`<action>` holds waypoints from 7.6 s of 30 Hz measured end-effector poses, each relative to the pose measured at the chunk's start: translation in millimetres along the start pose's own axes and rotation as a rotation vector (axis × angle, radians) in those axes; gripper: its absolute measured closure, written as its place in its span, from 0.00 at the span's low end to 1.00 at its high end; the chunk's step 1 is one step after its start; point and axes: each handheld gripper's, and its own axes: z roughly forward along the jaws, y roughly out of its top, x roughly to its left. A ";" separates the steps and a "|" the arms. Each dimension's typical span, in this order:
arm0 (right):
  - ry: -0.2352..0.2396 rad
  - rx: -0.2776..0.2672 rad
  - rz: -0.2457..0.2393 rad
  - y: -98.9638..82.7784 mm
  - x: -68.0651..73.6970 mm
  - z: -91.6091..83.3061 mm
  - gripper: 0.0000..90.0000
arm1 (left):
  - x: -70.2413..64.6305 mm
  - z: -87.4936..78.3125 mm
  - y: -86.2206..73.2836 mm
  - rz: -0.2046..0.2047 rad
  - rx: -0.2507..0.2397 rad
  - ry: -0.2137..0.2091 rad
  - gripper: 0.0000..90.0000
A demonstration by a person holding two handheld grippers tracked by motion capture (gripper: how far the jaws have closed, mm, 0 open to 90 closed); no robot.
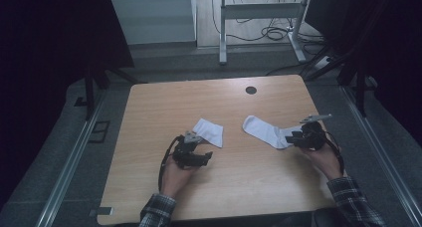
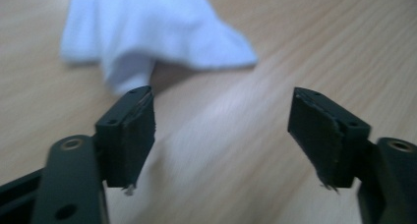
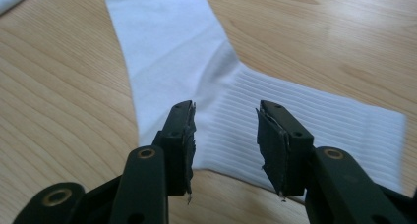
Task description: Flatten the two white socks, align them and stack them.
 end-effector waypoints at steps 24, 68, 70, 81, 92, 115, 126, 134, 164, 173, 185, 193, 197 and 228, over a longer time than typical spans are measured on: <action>-0.081 -0.028 0.085 -17.5 -44.8 -21.7 0.67 | -33.5 94.6 101.5 0.099 -0.014 0.029 0.64; -0.033 -0.052 0.024 0.5 -14.4 -25.5 0.89 | -30.1 70.8 108.5 0.146 -0.056 0.017 0.94; -0.022 -0.059 0.008 4.6 -6.6 -27.0 0.89 | -28.1 60.5 102.7 0.143 -0.063 0.018 0.94; 0.068 -0.097 -0.074 19.6 38.8 -29.5 0.89 | -15.6 1.4 62.7 0.131 -0.102 0.043 0.94; 0.161 -0.077 -0.172 24.7 92.7 -17.2 0.89 | -2.1 -51.5 -5.2 0.022 -0.104 0.073 0.94; 0.178 0.012 -0.210 3.5 113.1 15.5 0.72 | 7.4 -54.5 -49.7 -0.064 -0.034 0.116 0.71; 0.116 -0.016 -0.179 -2.5 81.9 14.2 0.60 | 30.4 -43.4 1.2 -0.061 -0.072 0.118 0.76; 0.076 -0.012 -0.170 -12.0 61.0 17.6 0.49 | 41.8 -12.0 42.7 -0.062 -0.052 0.115 0.79; 0.106 -0.034 -0.199 -23.3 64.2 29.5 0.26 | 45.4 32.1 50.0 -0.170 -0.024 0.039 0.94; 0.103 -0.040 -0.200 -24.0 65.0 30.0 0.24 | 9.4 8.0 110.1 -0.067 -0.122 -0.003 0.94; 0.099 -0.044 -0.201 -24.3 65.6 30.4 0.24 | -25.1 -49.5 157.1 0.036 -0.251 0.047 0.94; 0.098 -0.042 -0.197 -24.3 66.1 30.2 0.24 | 9.7 1.6 100.0 0.021 -0.009 0.155 0.94; 0.100 -0.042 -0.198 -24.3 65.8 30.2 0.24 | 24.6 20.4 73.3 0.011 0.069 0.205 0.91; 0.099 -0.049 -0.194 -24.8 66.6 30.9 0.23 | 69.7 25.0 17.4 -0.112 0.069 0.253 0.49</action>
